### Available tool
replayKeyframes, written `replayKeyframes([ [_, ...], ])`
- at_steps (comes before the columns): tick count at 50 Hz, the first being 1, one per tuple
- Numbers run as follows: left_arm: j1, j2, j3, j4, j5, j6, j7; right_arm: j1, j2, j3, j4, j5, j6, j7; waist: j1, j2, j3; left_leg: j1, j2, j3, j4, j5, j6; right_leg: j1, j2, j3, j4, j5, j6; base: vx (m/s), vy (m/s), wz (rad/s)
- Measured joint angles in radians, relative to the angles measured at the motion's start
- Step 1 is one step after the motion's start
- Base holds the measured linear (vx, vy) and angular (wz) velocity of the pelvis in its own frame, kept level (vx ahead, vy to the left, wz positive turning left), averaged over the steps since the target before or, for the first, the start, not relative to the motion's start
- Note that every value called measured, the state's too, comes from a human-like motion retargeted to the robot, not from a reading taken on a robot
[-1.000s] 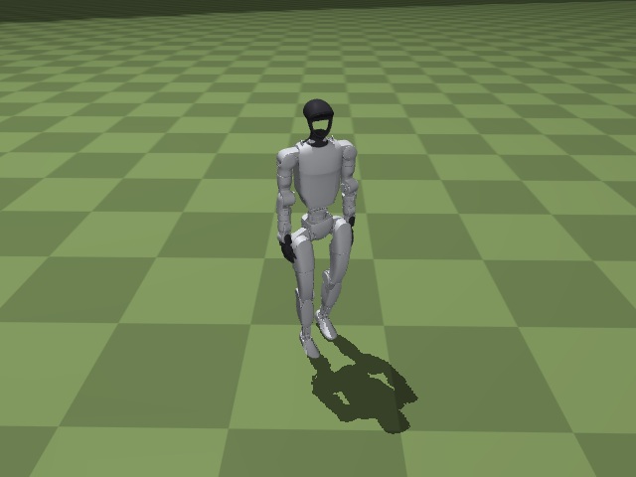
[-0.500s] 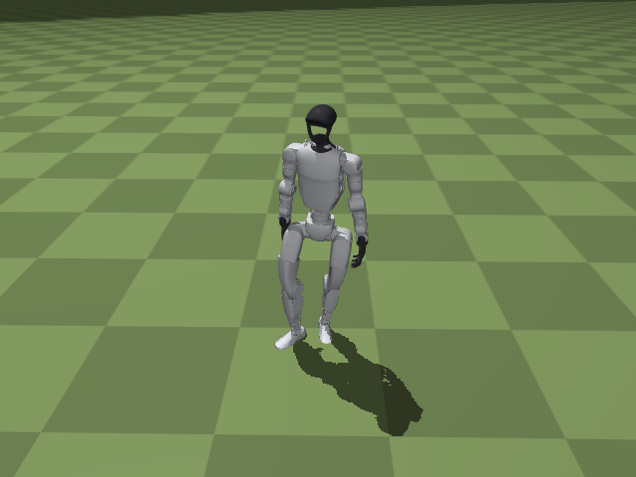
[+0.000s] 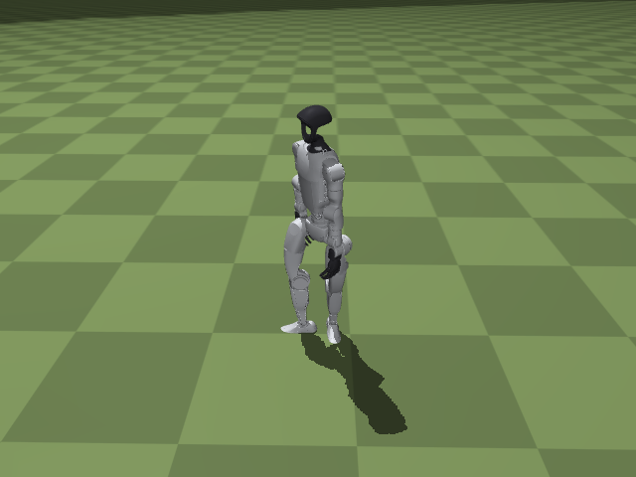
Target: In place motions
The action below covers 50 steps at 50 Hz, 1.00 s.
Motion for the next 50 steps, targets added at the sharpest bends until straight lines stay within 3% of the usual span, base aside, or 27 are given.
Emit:
replayKeyframes([
  [4,0.0,-0.024,-0.033,-0.046,-0.005,-0.026,0.0,0.002,-0.007,-0.037,0.03,0.051,0.015,0.023,-0.015,0.014,-0.013,0.004,0.012,0.004,0.002,0.002,-0.014,-0.035,-0.012,0.123,0.014,0.009,0.015,-0.19,0.1,-0.06],
  [16,0.086,-0.019,-0.005,0.04,0.024,-0.017,0.012,0.021,-0.01,-0.04,0.064,0.031,0.033,0.014,-0.062,0.045,-0.072,0.062,0.076,0.032,0.068,-0.004,-0.077,0.03,0.058,0.138,-0.121,-0.008,0.039,-0.13,0.11,-0.02],
  [20,0.13,-0.003,0.013,0.073,0.03,0.0,0.024,0.016,-0.006,-0.021,0.058,0.001,0.041,0.013,-0.132,0.026,-0.068,0.073,0.117,-0.023,0.146,0.048,-0.074,0.053,0.047,0.096,-0.134,-0.016,0.024,-0.16,0.09,0.65],
  [23,0.156,0.004,0.028,0.07,0.015,0.002,0.034,-0.002,-0.007,0.006,0.039,-0.026,0.052,0.025,-0.204,-0.021,-0.037,0.046,0.159,-0.107,0.293,0.122,-0.009,0.098,-0.008,0.065,-0.134,-0.011,0.037,-0.23,0.09,0.83],
  [25,0.167,0.009,0.037,0.061,0.009,0.004,0.027,-0.013,-0.009,0.022,0.019,-0.048,0.053,0.035,-0.252,-0.058,-0.021,-0.027,0.191,-0.206,0.461,0.157,0.074,0.128,-0.043,0.041,-0.146,-0.002,0.041,-0.22,0.08,0.39],
  [27,0.172,0.01,0.044,0.051,0.013,0.007,0.017,-0.018,-0.015,0.038,0.002,-0.065,0.047,0.046,-0.16,-0.111,-0.032,-0.093,0.214,-0.214,0.638,0.155,0.151,0.129,-0.055,0.152,-0.143,-0.017,0.037,-0.19,0.07,-2.46],
  [28,0.174,0.008,0.048,0.046,0.016,0.008,0.014,-0.019,-0.019,0.047,-0.004,-0.07,0.041,0.049,-0.063,-0.136,-0.041,-0.095,0.216,-0.18,0.683,0.149,0.147,0.116,-0.052,0.26,-0.127,-0.035,0.037,-0.22,0.07,-3.46],
  [32,0.159,-0.015,0.032,0.03,0.01,0.004,0.014,-0.033,-0.039,0.03,-0.008,-0.069,0.031,0.034,-0.006,-0.153,-0.007,-0.212,0.114,-0.477,0.766,0.133,0.089,0.125,-0.046,0.321,-0.124,-0.029,0.027,-0.22,0.08,-1.1],
  [37,0.134,-0.054,0.017,-0.008,0.001,-0.01,0.038,-0.051,-0.065,0.001,0.007,-0.033,0.021,0.038,0.043,-0.159,0.027,-0.226,0.028,-0.542,0.684,-0.004,0.109,0.129,-0.047,0.396,-0.118,-0.026,0.027,-0.17,0.08,-0.72],
  [41,0.117,-0.067,0.0,-0.017,0.002,-0.028,0.088,-0.046,-0.072,-0.026,0.018,-0.001,0.004,0.037,0.063,-0.131,0.026,-0.238,-0.049,-0.647,0.538,-0.074,0.076,0.115,-0.019,0.434,-0.116,-0.025,0.032,-0.07,0.0,-0.57],
  [45,0.107,-0.061,-0.011,-0.014,-0.001,-0.025,0.073,-0.034,-0.064,-0.039,0.032,0.026,-0.001,0.03,0.069,-0.082,0.039,-0.195,-0.054,-0.655,0.32,-0.019,0.044,0.12,0.049,0.457,-0.115,-0.032,0.03,-0.01,-0.1,-0.57],
  [47,0.105,-0.054,-0.014,-0.006,-0.003,-0.019,0.061,-0.029,-0.058,-0.036,0.046,0.03,0.005,0.04,0.072,-0.065,0.053,-0.161,-0.073,-0.693,0.22,0.134,0.082,0.142,0.085,0.475,-0.118,-0.037,0.027,0.12,-0.14,-0.5],
  [50,0.103,-0.042,-0.015,0.01,0.005,-0.007,0.04,-0.015,-0.048,-0.029,0.062,0.014,0.017,0.054,0.03,-0.05,0.036,-0.139,-0.063,-0.707,0.186,0.12,0.056,0.142,0.094,0.466,-0.112,-0.048,0.028,0.13,-0.12,0.02],
])
